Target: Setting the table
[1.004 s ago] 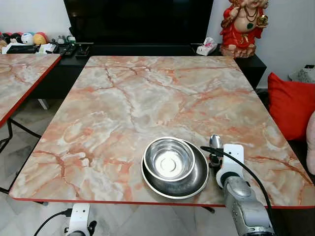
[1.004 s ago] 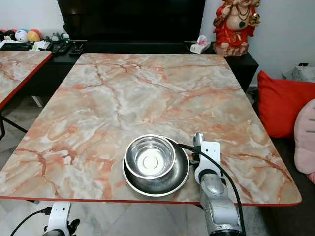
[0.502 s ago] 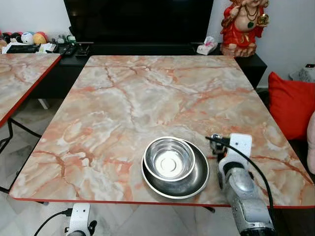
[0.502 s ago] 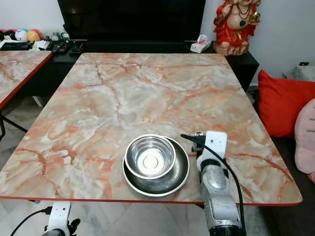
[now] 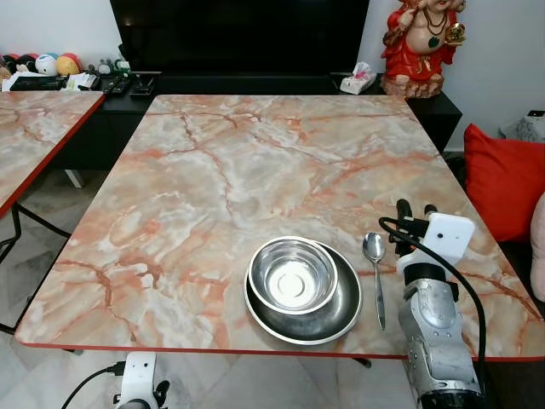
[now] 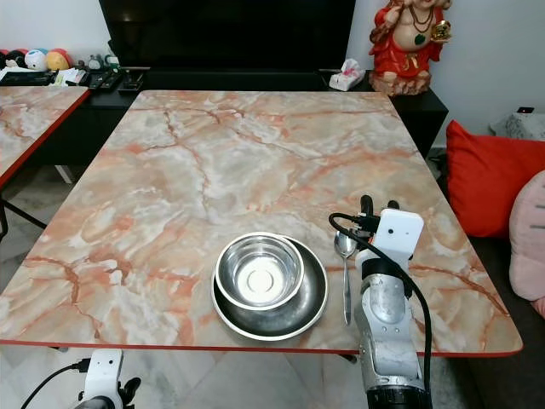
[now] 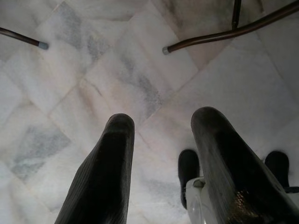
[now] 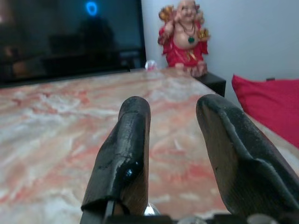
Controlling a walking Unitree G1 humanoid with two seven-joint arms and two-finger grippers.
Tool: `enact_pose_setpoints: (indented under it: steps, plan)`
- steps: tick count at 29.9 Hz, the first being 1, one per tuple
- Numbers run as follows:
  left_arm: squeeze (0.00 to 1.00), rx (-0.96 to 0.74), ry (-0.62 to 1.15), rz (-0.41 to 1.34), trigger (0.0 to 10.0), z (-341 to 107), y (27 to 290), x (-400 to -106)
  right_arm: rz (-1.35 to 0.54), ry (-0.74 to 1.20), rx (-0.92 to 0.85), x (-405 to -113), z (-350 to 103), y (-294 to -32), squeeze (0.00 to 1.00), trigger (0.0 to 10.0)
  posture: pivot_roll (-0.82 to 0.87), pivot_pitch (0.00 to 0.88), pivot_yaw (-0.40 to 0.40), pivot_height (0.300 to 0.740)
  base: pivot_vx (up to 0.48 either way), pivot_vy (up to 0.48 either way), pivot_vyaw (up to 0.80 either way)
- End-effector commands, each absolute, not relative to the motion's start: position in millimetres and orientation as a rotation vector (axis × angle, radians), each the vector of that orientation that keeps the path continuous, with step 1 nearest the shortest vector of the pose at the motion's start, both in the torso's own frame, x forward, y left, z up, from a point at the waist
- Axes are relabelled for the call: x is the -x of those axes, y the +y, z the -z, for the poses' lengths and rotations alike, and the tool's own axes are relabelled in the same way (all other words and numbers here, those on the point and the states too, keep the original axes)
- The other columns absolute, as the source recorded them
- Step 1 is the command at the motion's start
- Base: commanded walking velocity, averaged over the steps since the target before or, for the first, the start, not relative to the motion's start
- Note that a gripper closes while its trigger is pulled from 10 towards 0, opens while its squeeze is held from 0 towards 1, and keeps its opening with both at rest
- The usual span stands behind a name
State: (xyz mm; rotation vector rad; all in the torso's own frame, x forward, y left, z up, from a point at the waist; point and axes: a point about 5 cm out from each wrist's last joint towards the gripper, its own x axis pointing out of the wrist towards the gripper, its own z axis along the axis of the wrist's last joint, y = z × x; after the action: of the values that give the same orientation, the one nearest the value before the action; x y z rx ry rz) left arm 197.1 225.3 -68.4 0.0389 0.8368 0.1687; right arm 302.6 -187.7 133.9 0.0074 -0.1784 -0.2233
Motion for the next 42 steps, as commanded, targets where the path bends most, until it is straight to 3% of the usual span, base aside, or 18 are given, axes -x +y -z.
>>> enact_pose_setpoints:
  steps: [1, 21, 42]
  plan:
    - [0.0, -0.034, 0.847, -0.183, 10.0, 70, 230, -192, 0.222, -0.195, -0.022, -305, -135, -187, 0.0, 10.0, 0.01, 0.0, -0.009, 0.74, 0.0, 0.0, 0.0]
    - [0.0, -0.034, 0.823, -0.168, 10.0, 66, 225, -201, 0.226, -0.24, -0.018, -309, -141, -192, 0.0, 10.0, 0.02, 0.0, -0.007, 0.74, 0.0, -0.007, 0.0]
    - [0.0, -0.036, 0.803, -0.171, 10.0, 64, 224, -206, 0.229, -0.276, -0.021, -311, -145, -192, 0.0, 10.0, 0.02, 0.0, -0.008, 0.74, 0.0, 0.48, 0.0]
